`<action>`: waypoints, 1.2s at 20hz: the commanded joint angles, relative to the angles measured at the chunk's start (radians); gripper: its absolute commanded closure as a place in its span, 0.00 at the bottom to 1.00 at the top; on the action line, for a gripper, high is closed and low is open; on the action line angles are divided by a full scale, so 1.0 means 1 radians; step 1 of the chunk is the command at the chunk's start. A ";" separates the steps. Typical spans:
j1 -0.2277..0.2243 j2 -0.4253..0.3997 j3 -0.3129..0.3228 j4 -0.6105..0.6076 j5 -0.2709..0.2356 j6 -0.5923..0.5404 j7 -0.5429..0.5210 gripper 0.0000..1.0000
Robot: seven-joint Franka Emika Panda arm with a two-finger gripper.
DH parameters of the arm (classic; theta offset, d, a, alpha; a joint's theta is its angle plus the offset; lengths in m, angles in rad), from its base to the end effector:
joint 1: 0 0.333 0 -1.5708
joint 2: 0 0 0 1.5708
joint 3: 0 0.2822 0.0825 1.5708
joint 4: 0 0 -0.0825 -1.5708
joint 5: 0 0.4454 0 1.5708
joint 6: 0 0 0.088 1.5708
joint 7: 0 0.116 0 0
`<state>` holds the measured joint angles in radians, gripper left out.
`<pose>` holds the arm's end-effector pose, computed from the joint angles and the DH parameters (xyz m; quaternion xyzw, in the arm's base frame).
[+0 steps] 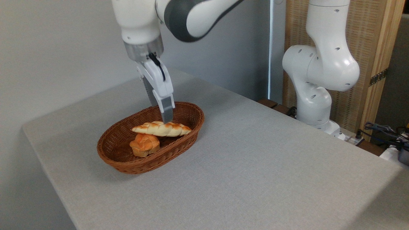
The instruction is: Put bread into the basket
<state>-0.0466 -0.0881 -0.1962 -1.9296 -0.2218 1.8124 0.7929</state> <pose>0.5713 -0.1641 0.4640 0.8784 -0.4675 0.0123 0.0989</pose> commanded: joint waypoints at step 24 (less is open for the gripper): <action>0.001 0.056 0.149 0.334 0.183 -0.260 -0.130 0.00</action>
<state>-0.0322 -0.0416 -0.0701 -1.6222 -0.0543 1.5866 0.6791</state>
